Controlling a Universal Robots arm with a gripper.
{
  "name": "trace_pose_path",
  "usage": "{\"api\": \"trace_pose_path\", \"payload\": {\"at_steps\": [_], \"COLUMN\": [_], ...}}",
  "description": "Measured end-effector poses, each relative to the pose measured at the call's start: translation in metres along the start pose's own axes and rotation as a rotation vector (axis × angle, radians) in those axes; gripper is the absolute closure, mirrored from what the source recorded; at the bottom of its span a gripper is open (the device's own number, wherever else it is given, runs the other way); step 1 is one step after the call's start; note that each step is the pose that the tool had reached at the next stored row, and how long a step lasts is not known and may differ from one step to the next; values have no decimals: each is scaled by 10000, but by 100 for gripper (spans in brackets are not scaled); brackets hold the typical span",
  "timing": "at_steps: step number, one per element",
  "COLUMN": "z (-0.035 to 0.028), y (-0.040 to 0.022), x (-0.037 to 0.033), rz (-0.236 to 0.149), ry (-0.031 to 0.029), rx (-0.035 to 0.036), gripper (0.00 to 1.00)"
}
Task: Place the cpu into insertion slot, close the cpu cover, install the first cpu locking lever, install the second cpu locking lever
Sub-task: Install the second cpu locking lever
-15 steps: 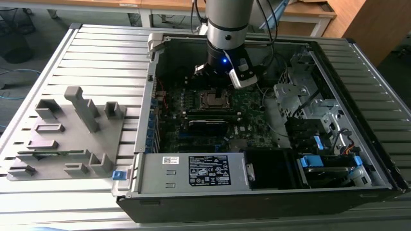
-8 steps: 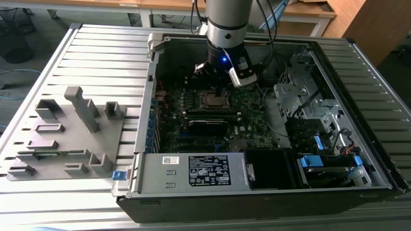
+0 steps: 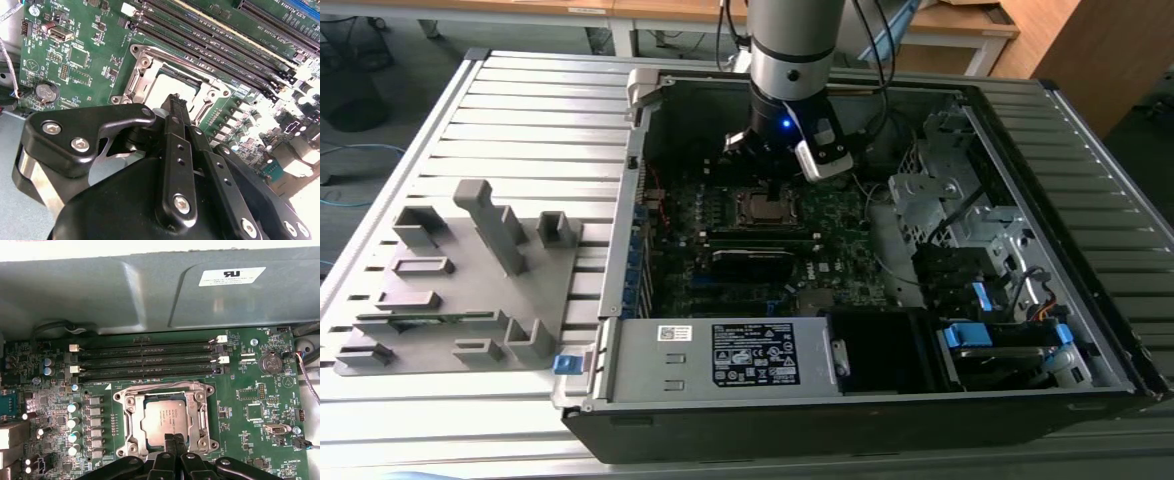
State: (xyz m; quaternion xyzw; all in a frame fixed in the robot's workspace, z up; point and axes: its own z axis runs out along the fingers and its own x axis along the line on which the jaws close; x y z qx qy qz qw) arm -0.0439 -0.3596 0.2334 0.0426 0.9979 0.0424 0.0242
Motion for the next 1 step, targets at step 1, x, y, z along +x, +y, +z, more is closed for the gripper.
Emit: {"api": "trace_pose_path", "payload": {"at_steps": [1], "z": [0], "y": [0], "x": [0], "rz": [0], "ry": [0], "rx": [0], "gripper": [89]}}
